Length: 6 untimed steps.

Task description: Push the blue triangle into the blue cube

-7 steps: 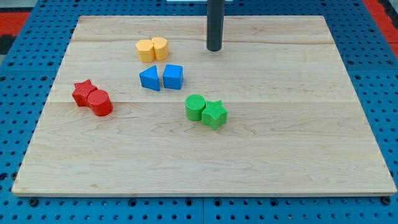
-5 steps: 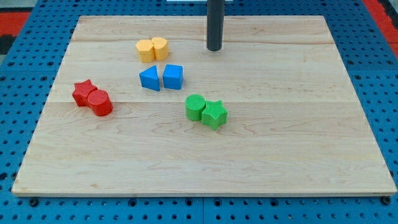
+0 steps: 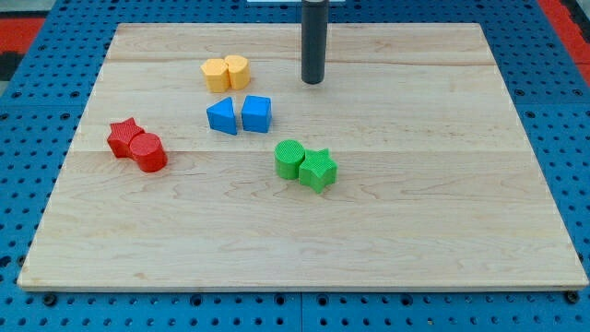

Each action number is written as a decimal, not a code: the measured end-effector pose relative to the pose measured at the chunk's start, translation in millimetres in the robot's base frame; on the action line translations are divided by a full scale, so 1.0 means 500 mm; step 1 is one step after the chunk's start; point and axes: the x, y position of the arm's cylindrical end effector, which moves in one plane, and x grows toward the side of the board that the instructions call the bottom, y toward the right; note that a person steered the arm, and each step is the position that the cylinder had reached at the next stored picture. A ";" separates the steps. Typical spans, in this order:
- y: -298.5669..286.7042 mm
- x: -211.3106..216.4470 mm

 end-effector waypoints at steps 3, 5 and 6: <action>-0.007 0.000; -0.062 0.010; -0.078 0.044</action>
